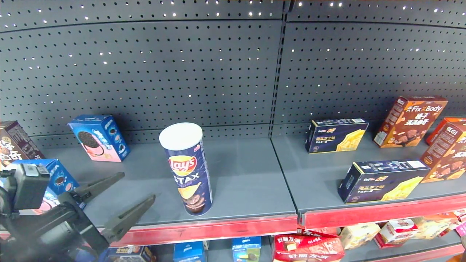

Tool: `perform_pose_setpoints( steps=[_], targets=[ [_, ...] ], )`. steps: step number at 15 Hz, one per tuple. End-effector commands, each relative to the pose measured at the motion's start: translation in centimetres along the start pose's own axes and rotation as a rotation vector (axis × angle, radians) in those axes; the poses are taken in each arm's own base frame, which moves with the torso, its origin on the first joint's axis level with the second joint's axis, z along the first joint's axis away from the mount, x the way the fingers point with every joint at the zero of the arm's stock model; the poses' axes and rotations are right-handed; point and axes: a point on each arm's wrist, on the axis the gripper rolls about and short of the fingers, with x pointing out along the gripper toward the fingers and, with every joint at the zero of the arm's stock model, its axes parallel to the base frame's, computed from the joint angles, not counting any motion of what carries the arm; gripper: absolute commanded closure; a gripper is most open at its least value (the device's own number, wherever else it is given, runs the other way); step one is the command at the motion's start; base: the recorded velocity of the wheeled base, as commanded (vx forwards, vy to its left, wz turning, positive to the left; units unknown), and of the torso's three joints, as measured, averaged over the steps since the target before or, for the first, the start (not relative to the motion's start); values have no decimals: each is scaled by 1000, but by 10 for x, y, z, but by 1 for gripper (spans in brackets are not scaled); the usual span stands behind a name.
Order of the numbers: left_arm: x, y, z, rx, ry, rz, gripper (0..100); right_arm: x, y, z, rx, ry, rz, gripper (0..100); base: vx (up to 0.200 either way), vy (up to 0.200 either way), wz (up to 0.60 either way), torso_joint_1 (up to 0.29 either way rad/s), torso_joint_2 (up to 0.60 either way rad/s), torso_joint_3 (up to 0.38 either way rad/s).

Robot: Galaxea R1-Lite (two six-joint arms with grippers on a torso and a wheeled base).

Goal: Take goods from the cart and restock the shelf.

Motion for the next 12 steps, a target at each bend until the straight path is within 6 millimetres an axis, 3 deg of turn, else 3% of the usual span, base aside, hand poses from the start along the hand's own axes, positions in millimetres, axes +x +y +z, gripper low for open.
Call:
perform_pose_setpoints(
  steps=[1, 6, 10, 12],
  targets=[
    [-29, -11, 15, 29, -58, 153, 0, -1, 0, 1, 0, -6, 0, 100, 0, 0, 0, 0, 0, 0],
    [-79, -32, 31, 21, -5, 332, 0, -1, 0, 4, 8, -15, 0, 100, 0, 0, 0, 0, 0, 0],
    [-113, -42, 21, 16, -21, 520, 0, -3, 0, 3, 8, -27, -2, 100, 0, 0, 0, 0, 0, 0],
    [-117, -41, 18, 13, -19, 617, 0, -4, 0, 4, 9, -31, -4, 100, 0, 0, 0, 0, 0, 0]
  ],
)
